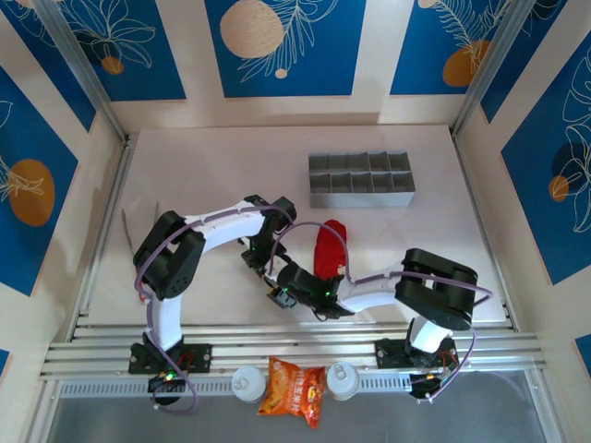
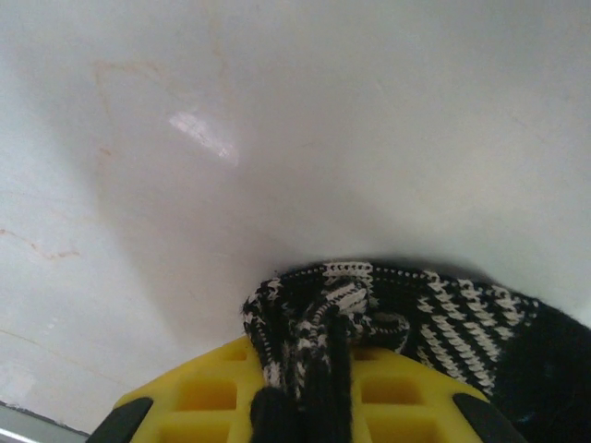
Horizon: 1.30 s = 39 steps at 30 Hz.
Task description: Roll the socks
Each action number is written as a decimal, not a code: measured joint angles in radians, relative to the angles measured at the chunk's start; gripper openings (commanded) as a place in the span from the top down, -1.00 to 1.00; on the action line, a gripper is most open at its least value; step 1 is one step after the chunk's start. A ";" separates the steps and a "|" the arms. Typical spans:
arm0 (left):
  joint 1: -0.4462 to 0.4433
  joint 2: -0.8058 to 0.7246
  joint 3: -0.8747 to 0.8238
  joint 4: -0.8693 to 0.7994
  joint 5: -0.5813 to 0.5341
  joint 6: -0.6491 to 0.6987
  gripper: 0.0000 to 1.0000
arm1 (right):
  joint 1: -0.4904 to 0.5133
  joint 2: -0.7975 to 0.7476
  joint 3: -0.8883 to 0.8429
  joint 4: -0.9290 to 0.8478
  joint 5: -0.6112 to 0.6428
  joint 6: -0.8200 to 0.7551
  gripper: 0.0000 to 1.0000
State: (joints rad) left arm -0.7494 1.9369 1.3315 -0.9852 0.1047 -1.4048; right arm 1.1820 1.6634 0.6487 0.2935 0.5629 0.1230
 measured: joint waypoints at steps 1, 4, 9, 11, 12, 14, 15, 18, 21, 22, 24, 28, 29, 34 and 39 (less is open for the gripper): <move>0.003 0.003 0.003 -0.003 0.005 0.001 1.00 | 0.003 0.006 0.007 -0.003 0.010 0.014 -0.09; 0.007 0.007 0.008 -0.007 0.007 0.008 1.00 | 0.011 0.017 0.023 -0.025 0.031 0.055 0.31; 0.007 0.003 0.009 -0.008 -0.007 0.019 0.87 | 0.016 0.011 0.030 -0.048 0.036 0.102 0.94; 0.007 -0.007 0.002 0.000 -0.014 0.023 0.48 | 0.011 0.006 0.029 -0.050 0.024 0.118 1.00; 0.007 -0.017 -0.008 0.009 -0.019 0.024 0.33 | 0.006 0.006 0.024 -0.042 0.011 0.125 1.00; 0.007 -0.048 -0.045 0.047 -0.021 0.019 -0.02 | -0.014 0.001 0.006 -0.010 -0.031 0.150 1.00; 0.007 -0.064 -0.064 0.066 -0.021 0.017 -0.15 | -0.023 -0.001 -0.003 0.007 -0.050 0.162 1.00; 0.014 -0.112 -0.123 0.122 -0.031 0.017 -0.43 | -0.048 -0.005 -0.031 0.063 -0.107 0.192 1.00; 0.026 -0.137 -0.153 0.146 -0.032 0.024 -0.61 | -0.076 -0.003 -0.052 0.113 -0.164 0.238 1.00; 0.030 -0.146 -0.161 0.156 -0.036 0.023 -0.63 | -0.085 -0.002 -0.058 0.129 -0.181 0.252 1.00; 0.038 -0.169 -0.181 0.177 -0.048 0.026 -0.66 | -0.101 0.003 -0.067 0.155 -0.217 0.275 1.00; 0.054 -0.292 -0.243 0.237 -0.073 0.026 -0.80 | -0.142 0.011 -0.083 0.200 -0.298 0.319 1.00; 0.058 -0.332 -0.261 0.261 -0.077 0.025 -0.80 | -0.154 0.013 -0.086 0.208 -0.323 0.332 1.00; 0.067 -0.469 -0.362 0.401 -0.071 0.026 -0.63 | -0.213 0.025 -0.089 0.228 -0.443 0.372 1.00; 0.065 -0.490 -0.479 0.502 -0.030 0.023 -0.40 | -0.277 0.043 -0.089 0.246 -0.572 0.412 1.00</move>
State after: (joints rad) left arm -0.6846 1.4471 0.8528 -0.4828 0.0746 -1.3815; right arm 0.9047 1.7061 0.5598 0.5392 -0.0093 0.5346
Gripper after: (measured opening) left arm 0.713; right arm 0.184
